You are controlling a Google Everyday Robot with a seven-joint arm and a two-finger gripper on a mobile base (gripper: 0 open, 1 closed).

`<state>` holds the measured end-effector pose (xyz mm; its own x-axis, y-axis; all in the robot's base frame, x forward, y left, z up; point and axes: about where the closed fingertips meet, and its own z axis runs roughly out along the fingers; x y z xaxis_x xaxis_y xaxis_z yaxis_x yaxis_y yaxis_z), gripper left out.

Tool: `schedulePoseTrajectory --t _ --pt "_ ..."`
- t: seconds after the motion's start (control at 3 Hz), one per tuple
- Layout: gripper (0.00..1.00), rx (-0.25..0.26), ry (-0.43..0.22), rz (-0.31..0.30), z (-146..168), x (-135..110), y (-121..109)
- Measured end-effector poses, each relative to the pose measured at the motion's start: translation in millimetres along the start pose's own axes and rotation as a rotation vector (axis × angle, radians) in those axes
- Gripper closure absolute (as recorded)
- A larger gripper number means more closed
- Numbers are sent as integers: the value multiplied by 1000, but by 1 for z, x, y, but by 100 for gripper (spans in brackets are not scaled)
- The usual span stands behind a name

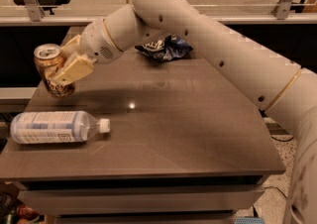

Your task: Move orange can near blue plastic bottle

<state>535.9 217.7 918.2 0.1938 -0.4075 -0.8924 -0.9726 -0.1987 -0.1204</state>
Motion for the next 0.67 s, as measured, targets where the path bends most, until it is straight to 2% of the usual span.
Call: schedulePoseTrajectory --t 0.67 --pt "100 -66 -9 -35 1 -2 24"
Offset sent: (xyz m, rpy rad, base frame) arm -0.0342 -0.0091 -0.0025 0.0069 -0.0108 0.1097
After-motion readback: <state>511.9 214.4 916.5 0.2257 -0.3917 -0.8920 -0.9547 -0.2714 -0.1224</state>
